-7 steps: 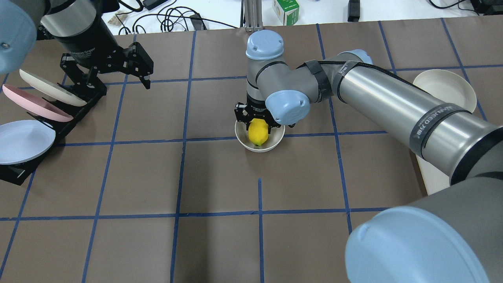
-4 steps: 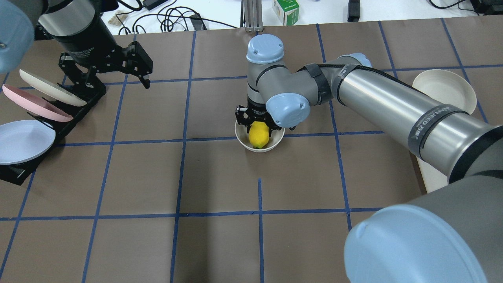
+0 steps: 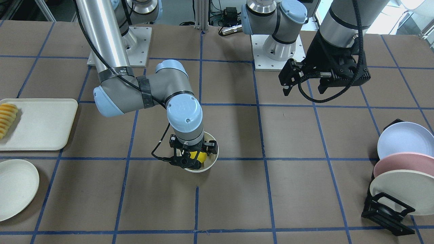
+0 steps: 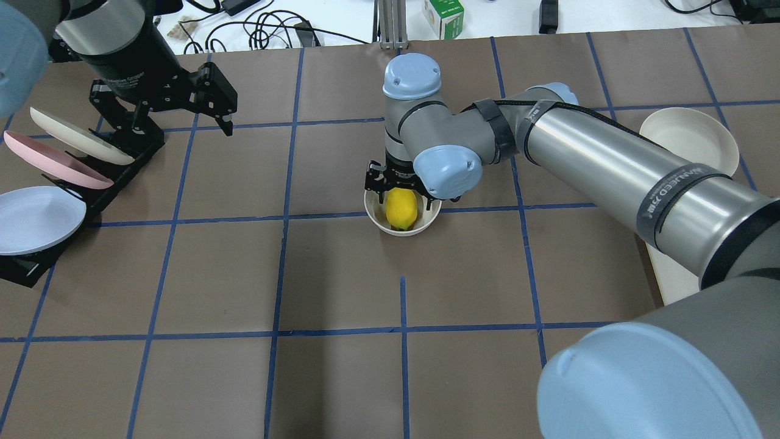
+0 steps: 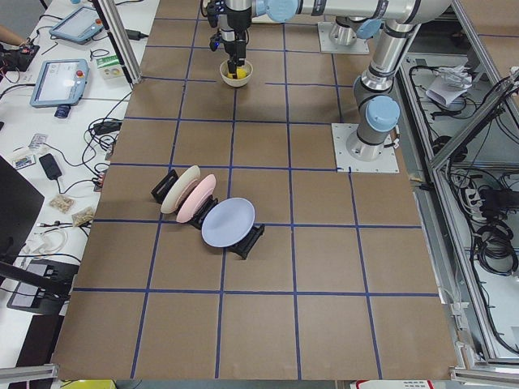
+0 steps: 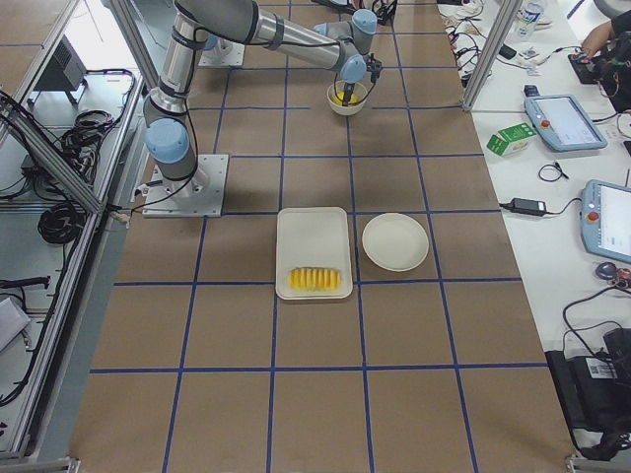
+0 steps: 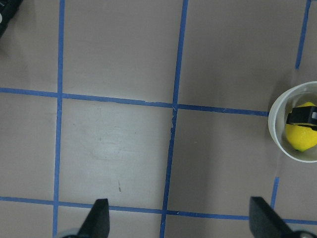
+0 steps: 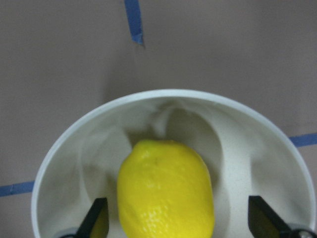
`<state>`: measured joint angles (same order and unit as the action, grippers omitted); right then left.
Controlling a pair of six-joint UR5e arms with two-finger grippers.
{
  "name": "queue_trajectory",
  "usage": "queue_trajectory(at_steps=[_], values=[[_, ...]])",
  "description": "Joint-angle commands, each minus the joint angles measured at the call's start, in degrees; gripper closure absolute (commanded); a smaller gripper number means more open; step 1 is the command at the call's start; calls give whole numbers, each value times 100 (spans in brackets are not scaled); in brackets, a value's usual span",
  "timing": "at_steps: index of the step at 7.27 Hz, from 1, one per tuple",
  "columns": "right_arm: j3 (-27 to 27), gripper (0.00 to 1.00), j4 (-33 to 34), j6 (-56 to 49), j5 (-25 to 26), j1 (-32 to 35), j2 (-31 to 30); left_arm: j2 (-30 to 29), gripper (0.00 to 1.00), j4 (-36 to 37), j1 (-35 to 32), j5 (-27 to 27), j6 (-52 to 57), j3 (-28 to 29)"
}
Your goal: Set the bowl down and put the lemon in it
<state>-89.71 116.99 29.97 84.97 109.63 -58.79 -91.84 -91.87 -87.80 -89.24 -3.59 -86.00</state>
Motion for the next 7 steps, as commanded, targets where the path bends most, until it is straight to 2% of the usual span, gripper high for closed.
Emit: queue_trajectory(at_steps=[1, 4, 5, 6, 7], values=[[67, 0, -114, -9, -7, -99, -245, 34, 0, -41, 8, -14, 7, -5], [85, 0, -806, -271, 2, -852, -1315, 35, 0, -24, 0, -14, -2, -5], [67, 0, -1175, -951, 46, -1204, -1685, 52, 0, 11, 0, -5, -2, 12], [41, 0, -1527, -1410, 464, -1547, -1976, 52, 0, 3, 0, -14, -2, -5], [-11, 0, -1791, -1737, 607, -1715, -2309, 52, 0, -15, 0, -14, -2, -5]])
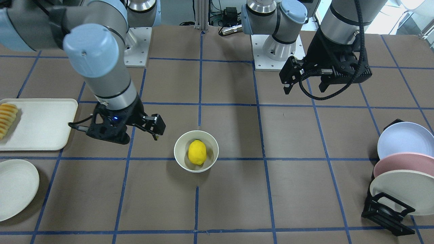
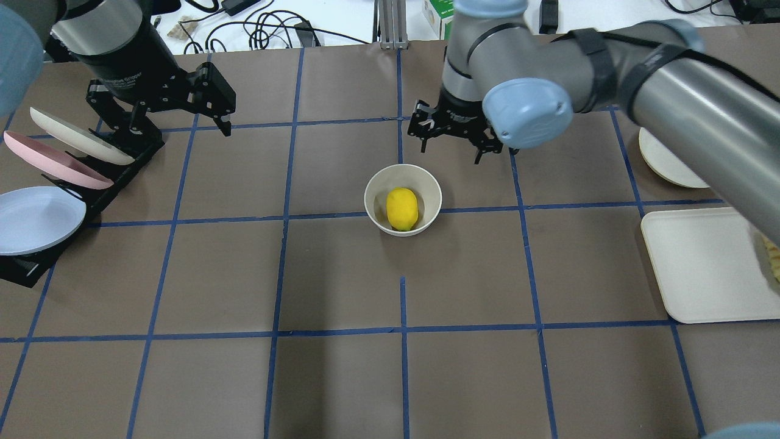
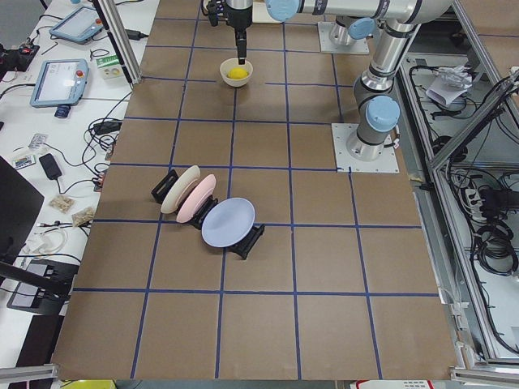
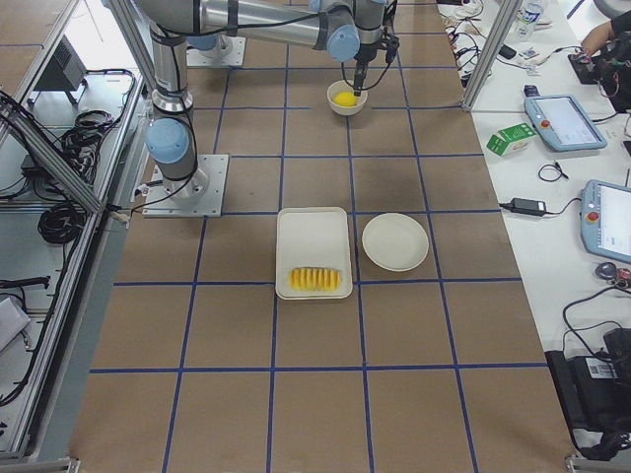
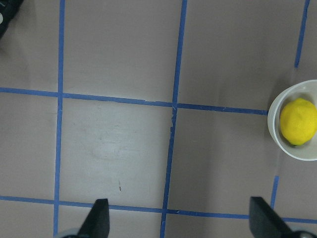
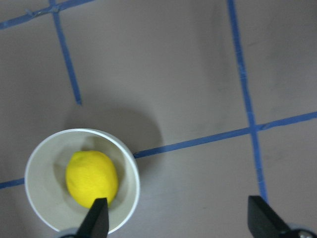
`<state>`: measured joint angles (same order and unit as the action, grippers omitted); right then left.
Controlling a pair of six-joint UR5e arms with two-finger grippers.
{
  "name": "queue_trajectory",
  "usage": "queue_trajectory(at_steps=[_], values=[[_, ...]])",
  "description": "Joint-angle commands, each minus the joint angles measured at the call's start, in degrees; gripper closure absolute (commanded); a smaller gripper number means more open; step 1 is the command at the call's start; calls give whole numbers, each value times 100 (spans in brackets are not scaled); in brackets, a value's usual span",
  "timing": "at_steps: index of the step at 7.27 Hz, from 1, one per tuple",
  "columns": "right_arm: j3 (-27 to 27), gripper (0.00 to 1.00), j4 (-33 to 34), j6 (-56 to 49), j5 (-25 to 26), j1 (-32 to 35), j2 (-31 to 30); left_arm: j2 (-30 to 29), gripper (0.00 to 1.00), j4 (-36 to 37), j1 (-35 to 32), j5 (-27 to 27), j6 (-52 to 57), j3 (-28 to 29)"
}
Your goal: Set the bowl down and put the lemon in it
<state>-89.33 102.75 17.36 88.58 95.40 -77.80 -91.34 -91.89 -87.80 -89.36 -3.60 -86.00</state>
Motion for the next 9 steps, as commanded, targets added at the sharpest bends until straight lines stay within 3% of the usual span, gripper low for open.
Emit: queue_trajectory(at_steps=[1, 4, 9], values=[[-58, 0, -536, -792, 256, -346, -620, 3, 0, -4, -1, -2, 0, -4], [-67, 0, -880, -980, 283, -776, -815, -15, 0, 5, 8, -2, 0, -4], [-67, 0, -1188, -1164, 177, -724, -1062, 3, 0, 14, 17, 6, 0, 4]])
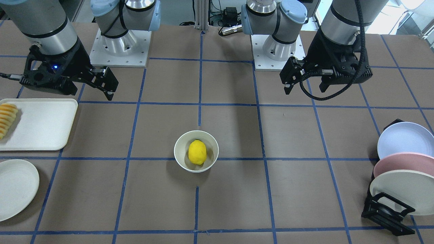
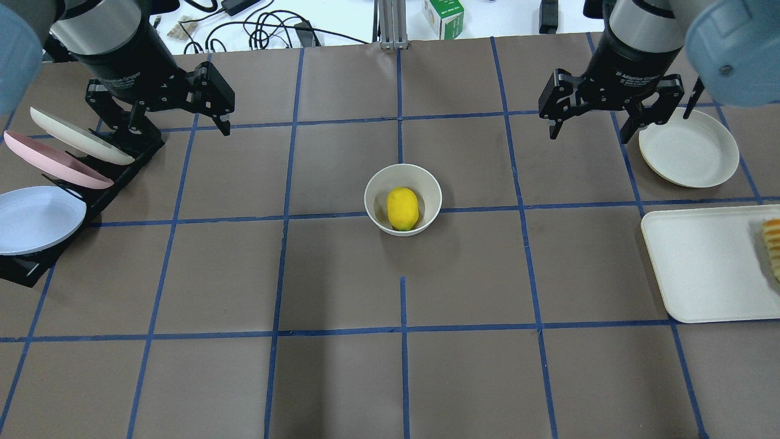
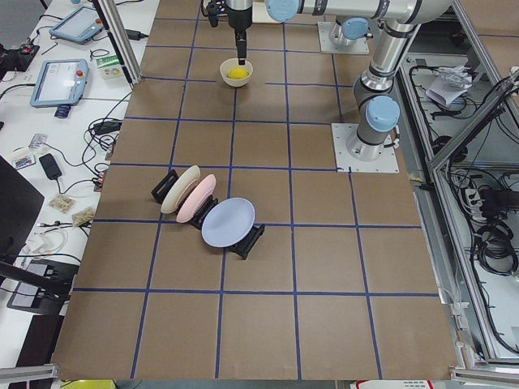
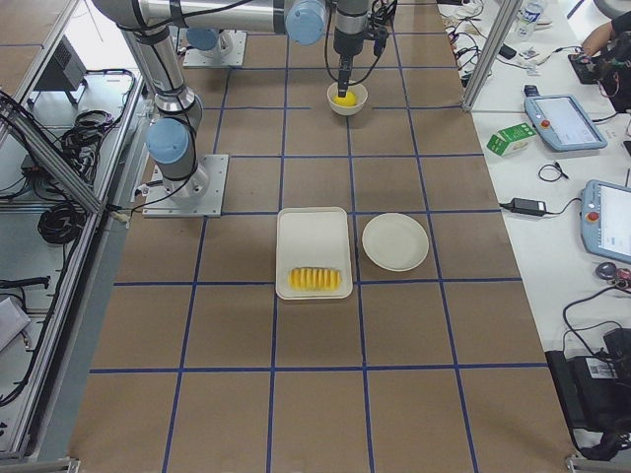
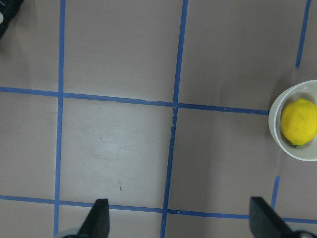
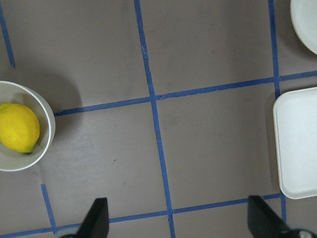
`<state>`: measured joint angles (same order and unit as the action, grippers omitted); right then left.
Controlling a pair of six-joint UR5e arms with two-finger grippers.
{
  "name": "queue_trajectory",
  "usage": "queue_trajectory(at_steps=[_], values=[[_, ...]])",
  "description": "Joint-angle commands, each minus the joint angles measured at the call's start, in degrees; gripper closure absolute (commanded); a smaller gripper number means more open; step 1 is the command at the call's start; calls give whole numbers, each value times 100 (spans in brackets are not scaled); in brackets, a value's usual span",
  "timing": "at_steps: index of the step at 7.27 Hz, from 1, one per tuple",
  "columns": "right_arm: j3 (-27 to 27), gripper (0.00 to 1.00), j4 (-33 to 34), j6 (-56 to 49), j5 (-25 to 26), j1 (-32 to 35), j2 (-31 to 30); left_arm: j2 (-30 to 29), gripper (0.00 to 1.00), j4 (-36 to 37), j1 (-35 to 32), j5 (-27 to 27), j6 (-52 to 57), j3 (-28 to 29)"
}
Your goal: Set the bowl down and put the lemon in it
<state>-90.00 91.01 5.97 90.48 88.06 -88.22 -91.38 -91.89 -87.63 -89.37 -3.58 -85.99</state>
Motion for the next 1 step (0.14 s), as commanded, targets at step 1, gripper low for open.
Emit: queue_trajectory(at_steps=[1], values=[[0, 0, 30, -26, -30, 9, 6, 6, 0, 22, 1, 7, -2, 4]])
